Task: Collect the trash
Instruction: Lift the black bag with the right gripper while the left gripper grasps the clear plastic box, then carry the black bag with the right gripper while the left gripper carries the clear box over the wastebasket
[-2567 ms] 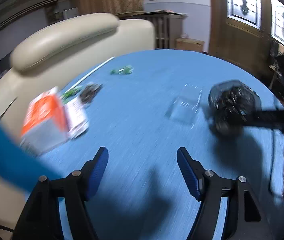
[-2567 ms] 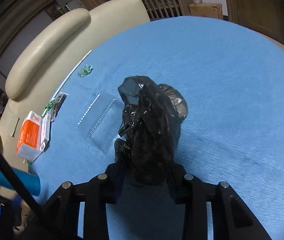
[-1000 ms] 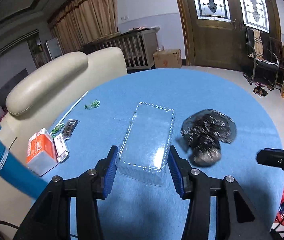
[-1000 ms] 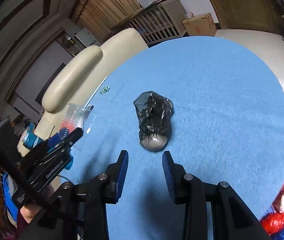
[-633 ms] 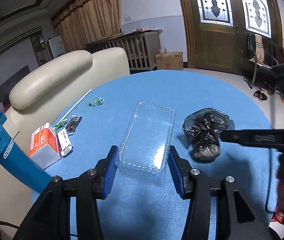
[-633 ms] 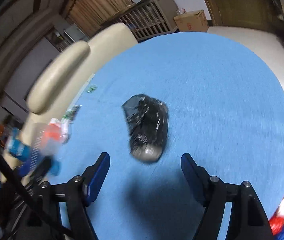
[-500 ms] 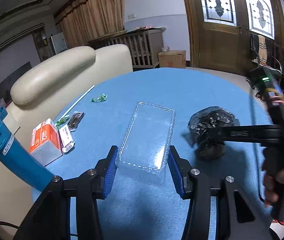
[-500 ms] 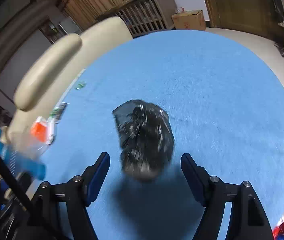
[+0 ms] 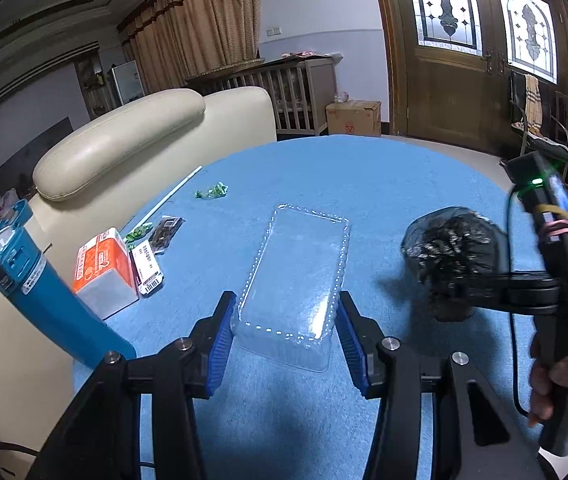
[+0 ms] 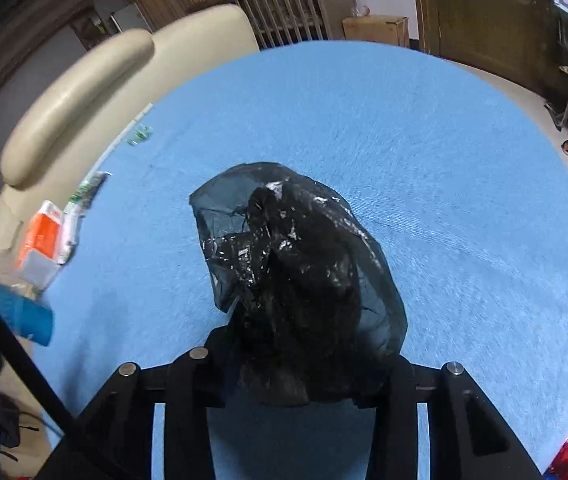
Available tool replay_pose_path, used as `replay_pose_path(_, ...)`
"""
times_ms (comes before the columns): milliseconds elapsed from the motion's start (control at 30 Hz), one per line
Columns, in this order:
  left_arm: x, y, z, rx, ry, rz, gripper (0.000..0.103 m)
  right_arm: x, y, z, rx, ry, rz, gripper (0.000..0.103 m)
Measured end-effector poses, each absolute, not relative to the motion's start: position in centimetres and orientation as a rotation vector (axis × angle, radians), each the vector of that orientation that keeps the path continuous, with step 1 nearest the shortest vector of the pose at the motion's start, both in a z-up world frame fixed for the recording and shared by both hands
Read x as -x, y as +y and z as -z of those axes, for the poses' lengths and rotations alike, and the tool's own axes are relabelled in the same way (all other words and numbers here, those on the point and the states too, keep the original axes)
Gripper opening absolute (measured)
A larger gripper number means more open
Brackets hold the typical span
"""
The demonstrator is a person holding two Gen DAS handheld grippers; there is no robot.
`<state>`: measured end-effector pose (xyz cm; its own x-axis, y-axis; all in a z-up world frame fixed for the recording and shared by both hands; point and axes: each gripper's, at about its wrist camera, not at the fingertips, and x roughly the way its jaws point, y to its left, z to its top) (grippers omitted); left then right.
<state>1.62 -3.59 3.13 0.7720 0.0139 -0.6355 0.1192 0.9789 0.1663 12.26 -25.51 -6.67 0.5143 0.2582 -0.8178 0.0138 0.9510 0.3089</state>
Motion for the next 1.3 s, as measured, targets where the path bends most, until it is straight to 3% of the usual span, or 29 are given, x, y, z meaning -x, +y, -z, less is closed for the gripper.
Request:
replay_pose_path(633, 3.2, -5.9, -6.1, -0.243, 0.609, 0.079, 0.051, 0.5, -28.2, -1.0, -0.308, 0.853, -0.296, 0.043)
replay_pose_path(1300, 6.2, -11.2, -6.9, -0.308, 0.590, 0.161, 0.052, 7.0, -33.5, -2.6, -0.338, 0.789, -0.244, 0.043)
